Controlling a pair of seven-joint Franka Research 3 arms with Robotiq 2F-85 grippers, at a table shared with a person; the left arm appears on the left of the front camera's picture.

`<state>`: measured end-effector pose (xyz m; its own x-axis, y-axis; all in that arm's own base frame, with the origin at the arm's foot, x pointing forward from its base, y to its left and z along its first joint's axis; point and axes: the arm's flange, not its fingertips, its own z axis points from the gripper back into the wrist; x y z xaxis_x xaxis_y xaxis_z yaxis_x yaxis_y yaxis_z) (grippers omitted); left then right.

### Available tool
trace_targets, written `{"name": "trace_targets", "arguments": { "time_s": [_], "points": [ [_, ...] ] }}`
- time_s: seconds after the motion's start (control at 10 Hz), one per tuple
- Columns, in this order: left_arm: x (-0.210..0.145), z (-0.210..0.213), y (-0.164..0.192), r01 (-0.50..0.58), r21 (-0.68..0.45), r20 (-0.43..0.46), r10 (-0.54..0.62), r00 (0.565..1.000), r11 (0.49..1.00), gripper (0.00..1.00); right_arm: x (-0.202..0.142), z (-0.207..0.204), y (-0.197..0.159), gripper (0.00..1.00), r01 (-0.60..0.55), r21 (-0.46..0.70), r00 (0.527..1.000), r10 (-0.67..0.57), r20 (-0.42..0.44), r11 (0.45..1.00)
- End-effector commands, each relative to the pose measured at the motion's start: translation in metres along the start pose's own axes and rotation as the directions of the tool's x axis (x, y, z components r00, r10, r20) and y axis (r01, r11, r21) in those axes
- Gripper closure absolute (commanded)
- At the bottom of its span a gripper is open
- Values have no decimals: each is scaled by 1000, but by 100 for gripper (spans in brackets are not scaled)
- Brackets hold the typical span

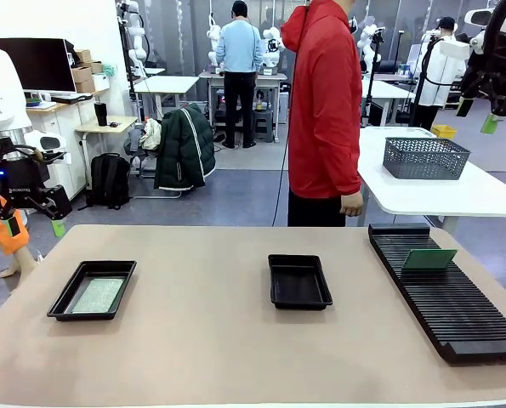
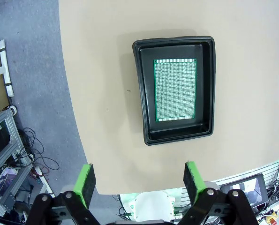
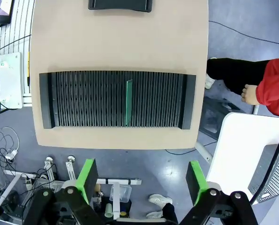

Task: Inspect and transfer BCBs to ESD trays.
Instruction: Pick up the Blank PCB from the PCB Rack and place it in the right ESD tray.

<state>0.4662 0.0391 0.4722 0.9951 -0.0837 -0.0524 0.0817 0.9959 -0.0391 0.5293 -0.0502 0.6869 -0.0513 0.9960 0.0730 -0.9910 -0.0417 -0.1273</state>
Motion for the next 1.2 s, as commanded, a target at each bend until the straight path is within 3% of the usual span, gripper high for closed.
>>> {"name": "trace_targets", "arguments": {
  "time_s": [0.0, 0.4, 1.1],
  "points": [
    [-1, -3, 1, 5, -1, 13, -5, 1000, 1000, 0, 0, -1, 0, 0, 0, 3, 1000, 0, -2, 1000],
    [-1, -3, 1, 5, -1, 13, -5, 1000, 1000, 0, 2, -7, 3, 0, -13, -11, 1000, 13, -5, 1000],
    [-1, -3, 1, 5, -1, 13, -5, 1000, 1000, 0, -22, -91, 33, 0, -62, -105, 998, 63, 9, 993]
  ]
}}
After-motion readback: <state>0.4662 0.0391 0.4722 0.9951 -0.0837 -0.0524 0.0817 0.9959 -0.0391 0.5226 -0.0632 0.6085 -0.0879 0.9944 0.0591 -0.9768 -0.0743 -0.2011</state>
